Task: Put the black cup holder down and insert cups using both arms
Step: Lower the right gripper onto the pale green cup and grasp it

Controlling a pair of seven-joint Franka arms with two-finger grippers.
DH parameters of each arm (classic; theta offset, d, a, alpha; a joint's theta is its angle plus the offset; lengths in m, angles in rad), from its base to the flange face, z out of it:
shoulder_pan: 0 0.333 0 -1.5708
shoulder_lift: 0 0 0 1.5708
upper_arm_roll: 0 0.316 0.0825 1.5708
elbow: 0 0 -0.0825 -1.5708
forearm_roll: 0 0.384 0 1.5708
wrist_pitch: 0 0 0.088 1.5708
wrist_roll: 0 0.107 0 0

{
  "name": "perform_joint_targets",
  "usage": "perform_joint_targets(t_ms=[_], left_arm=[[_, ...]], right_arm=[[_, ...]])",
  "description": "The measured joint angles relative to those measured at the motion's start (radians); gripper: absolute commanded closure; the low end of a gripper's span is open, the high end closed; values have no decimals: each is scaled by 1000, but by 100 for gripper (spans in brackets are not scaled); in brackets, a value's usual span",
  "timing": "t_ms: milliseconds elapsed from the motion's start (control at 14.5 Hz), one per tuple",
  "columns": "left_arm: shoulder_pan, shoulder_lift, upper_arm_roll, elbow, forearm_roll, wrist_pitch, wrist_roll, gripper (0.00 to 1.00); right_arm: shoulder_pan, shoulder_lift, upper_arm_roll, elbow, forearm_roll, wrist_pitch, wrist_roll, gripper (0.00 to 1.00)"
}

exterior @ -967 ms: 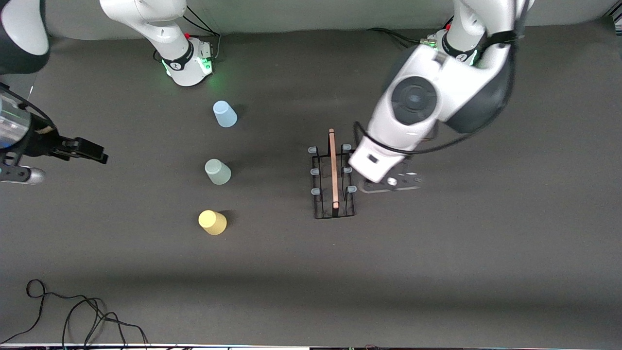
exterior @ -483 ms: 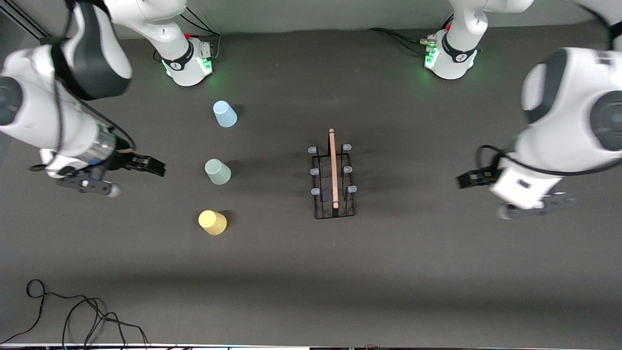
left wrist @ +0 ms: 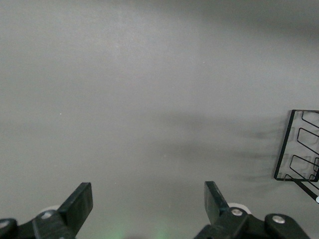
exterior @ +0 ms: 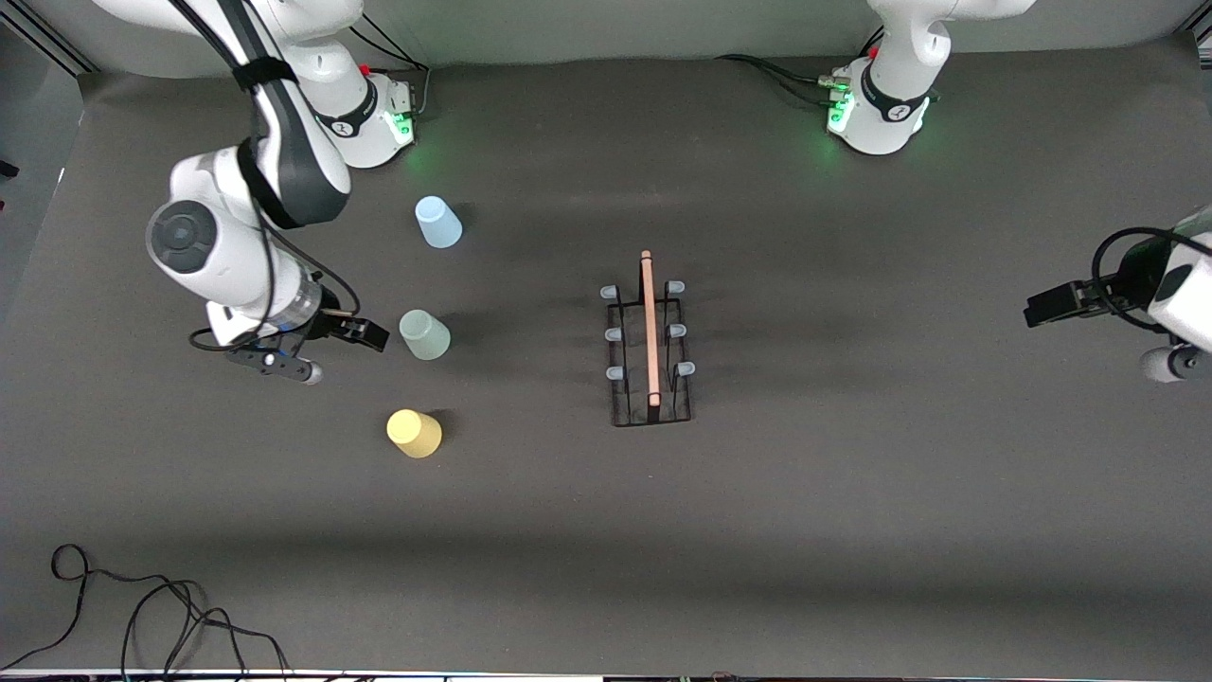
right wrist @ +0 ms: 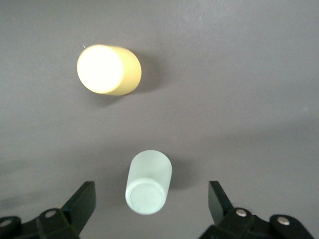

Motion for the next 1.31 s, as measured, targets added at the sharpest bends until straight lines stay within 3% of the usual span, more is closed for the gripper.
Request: perform_joint_targets(t_ms=[276, 552, 760, 1312], left_arm=[[36, -22, 0, -1, 0, -2, 2, 0], [66, -31, -2, -1, 12, -16, 74, 0], [109, -32, -41, 0, 12, -17, 101, 0], [148, -42, -141, 25, 15, -8, 203, 0]], right_arm=[[37, 41, 0, -82, 69, 139, 4, 0], [72, 122, 0, -109, 79, 250, 7, 0], [79, 182, 0, -161, 79, 359, 7, 0], [86, 190, 0, -169, 79, 360, 7, 0]])
